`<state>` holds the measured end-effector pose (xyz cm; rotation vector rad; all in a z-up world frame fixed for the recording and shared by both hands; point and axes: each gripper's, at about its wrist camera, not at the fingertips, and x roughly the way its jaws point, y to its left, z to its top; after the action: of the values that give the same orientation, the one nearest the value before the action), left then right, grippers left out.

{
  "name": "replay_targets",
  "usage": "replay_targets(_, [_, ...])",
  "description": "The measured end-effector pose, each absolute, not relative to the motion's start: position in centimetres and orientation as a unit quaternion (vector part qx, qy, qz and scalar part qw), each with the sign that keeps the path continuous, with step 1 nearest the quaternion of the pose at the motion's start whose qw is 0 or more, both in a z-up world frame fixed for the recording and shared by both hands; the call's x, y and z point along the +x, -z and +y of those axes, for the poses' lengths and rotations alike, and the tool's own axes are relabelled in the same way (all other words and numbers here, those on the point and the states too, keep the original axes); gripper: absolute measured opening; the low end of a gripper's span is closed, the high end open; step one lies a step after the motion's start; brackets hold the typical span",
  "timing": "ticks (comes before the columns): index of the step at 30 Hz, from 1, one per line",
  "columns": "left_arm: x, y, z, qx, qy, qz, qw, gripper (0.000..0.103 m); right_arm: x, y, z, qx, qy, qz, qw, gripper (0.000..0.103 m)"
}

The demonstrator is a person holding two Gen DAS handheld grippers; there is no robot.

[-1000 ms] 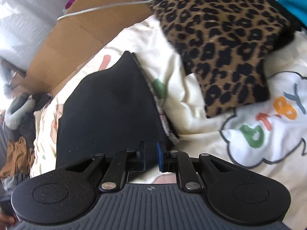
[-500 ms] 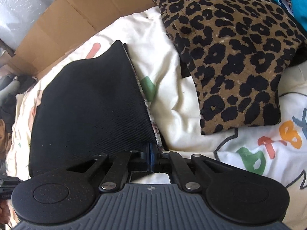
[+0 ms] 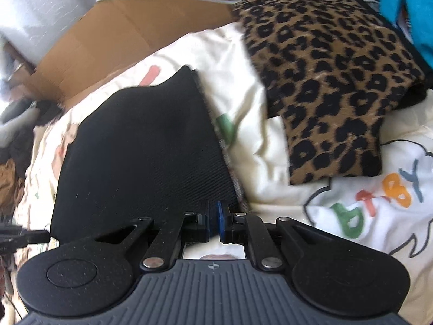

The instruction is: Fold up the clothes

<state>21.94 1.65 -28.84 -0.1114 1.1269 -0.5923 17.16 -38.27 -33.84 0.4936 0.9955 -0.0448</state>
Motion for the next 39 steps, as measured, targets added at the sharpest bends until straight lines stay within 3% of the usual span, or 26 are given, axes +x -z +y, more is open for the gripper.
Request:
replay_targets(7, [21.8, 30.6, -1.5, 0.001, 0.295, 0.542, 0.787, 0.008, 18.0, 34.6, -37.1, 0.218, 0.018, 0.481, 0.849, 0.006])
replay_targets(11, [21.7, 32.1, -2.6, 0.076, 0.283, 0.542, 0.788, 0.002, 18.2, 35.9, -37.5, 0.212, 0.030, 0.484, 0.848, 0.009])
replay_targets(21, [21.4, 30.7, -1.0, 0.037, 0.256, 0.556, 0.790, 0.003, 17.0, 35.2, -38.8, 0.237, 0.041, 0.477, 0.845, 0.010])
replay_targets(22, [21.4, 30.3, -0.4, 0.025, 0.250, 0.558, 0.791, 0.003, 16.8, 35.2, -38.9, 0.250, 0.035, 0.477, 0.842, 0.012])
replay_targets(24, [21.3, 29.5, 0.8, 0.002, 0.239, 0.562, 0.792, 0.003, 16.0, 35.5, -39.3, 0.291, 0.017, 0.474, 0.830, 0.026])
replay_targets(26, [21.1, 29.0, 1.8, -0.011, 0.231, 0.565, 0.792, 0.006, 15.4, 35.8, -39.4, 0.310, 0.008, 0.473, 0.825, 0.034])
replay_targets(36, [19.6, 29.4, 6.6, -0.118, 0.198, 0.590, 0.774, 0.025, 14.3, 37.7, -40.6, 0.396, 0.017, 0.459, 0.795, 0.038])
replay_targets(39, [19.5, 29.4, 7.0, -0.147, 0.204, 0.586, 0.770, 0.044, 14.2, 38.4, -40.9, 0.420, 0.020, 0.453, 0.786, 0.038])
